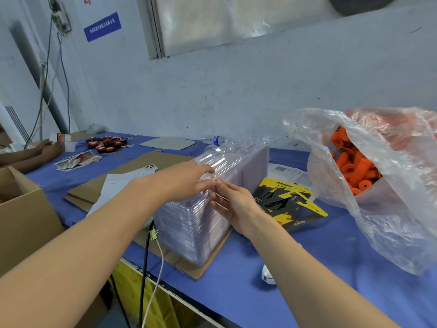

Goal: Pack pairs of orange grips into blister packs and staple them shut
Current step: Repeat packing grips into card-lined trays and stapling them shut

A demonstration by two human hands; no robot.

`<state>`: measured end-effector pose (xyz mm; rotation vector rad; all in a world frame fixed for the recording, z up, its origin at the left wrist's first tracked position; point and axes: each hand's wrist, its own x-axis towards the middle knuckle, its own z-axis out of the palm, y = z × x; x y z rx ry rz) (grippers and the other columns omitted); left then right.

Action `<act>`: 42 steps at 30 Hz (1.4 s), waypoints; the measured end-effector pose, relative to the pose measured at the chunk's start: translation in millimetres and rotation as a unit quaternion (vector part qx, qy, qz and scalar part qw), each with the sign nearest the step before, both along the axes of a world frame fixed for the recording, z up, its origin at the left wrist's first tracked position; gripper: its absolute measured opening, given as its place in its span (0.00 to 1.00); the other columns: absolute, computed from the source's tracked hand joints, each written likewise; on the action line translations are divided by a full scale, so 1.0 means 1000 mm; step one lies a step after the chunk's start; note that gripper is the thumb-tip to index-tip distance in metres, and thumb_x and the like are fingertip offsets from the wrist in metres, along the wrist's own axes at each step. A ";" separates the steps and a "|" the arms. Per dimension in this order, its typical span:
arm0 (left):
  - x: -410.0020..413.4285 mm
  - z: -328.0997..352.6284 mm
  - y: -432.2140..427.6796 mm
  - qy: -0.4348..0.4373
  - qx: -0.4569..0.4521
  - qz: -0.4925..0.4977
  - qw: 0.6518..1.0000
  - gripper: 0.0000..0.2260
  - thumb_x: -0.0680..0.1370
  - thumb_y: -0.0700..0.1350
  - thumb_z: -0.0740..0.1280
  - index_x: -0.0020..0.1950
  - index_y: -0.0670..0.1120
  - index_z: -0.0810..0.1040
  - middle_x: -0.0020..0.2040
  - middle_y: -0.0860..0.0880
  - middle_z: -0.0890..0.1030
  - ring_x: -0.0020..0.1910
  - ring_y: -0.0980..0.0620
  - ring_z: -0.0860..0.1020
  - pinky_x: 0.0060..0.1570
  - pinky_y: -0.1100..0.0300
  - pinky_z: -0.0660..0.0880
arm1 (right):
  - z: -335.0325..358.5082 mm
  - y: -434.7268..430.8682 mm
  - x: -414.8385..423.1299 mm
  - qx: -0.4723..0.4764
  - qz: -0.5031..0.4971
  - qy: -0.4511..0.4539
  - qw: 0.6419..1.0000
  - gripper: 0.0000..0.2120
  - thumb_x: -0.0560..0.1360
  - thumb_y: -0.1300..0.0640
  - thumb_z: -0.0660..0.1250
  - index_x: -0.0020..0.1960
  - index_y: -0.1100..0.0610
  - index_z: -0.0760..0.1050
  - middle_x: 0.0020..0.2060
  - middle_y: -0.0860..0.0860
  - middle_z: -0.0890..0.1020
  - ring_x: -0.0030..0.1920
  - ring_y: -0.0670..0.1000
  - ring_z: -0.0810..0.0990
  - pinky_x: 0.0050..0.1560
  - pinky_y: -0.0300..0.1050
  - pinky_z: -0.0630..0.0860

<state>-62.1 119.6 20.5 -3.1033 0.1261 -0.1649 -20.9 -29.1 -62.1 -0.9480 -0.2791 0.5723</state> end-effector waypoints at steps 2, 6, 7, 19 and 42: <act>0.001 0.000 0.001 0.005 -0.002 -0.002 1.000 0.24 0.80 0.64 0.55 0.75 0.57 0.65 0.70 0.47 0.72 0.65 0.48 0.74 0.58 0.55 0.69 | 0.000 0.000 0.000 -0.002 -0.005 0.000 1.000 0.09 0.79 0.58 0.67 0.56 0.61 0.81 0.42 0.51 0.85 0.37 0.47 0.82 0.38 0.39 0.80; 0.001 0.001 0.001 0.016 -0.005 0.000 1.000 0.25 0.80 0.65 0.54 0.75 0.58 0.64 0.71 0.47 0.71 0.65 0.47 0.74 0.60 0.54 0.69 | 0.001 0.001 -0.001 -0.004 -0.012 0.002 1.000 0.08 0.79 0.59 0.68 0.55 0.61 0.81 0.42 0.52 0.86 0.37 0.47 0.82 0.38 0.38 0.80; 0.000 0.002 0.001 0.018 -0.005 0.000 1.000 0.25 0.80 0.65 0.54 0.75 0.58 0.64 0.71 0.47 0.71 0.66 0.47 0.73 0.61 0.53 0.69 | 0.001 0.000 -0.001 -0.002 -0.012 0.003 1.000 0.07 0.79 0.60 0.68 0.55 0.60 0.81 0.42 0.52 0.86 0.37 0.47 0.82 0.38 0.38 0.80; -0.001 0.005 -0.001 0.025 0.006 -0.003 1.000 0.22 0.82 0.60 0.55 0.75 0.55 0.65 0.69 0.46 0.73 0.64 0.47 0.74 0.59 0.55 0.68 | 0.004 -0.001 -0.003 0.000 -0.008 0.007 1.000 0.11 0.79 0.61 0.68 0.60 0.62 0.78 0.42 0.52 0.85 0.36 0.46 0.82 0.37 0.38 0.80; -0.002 -0.003 -0.019 -0.067 0.183 -0.005 0.981 0.10 0.82 0.56 0.52 0.54 0.50 0.62 0.54 0.45 0.79 0.45 0.43 0.76 0.36 0.53 0.64 | 0.016 0.007 0.002 -0.119 -0.035 -0.018 0.992 0.07 0.76 0.57 0.64 0.45 0.57 0.80 0.35 0.51 0.80 0.31 0.47 0.78 0.39 0.44 0.82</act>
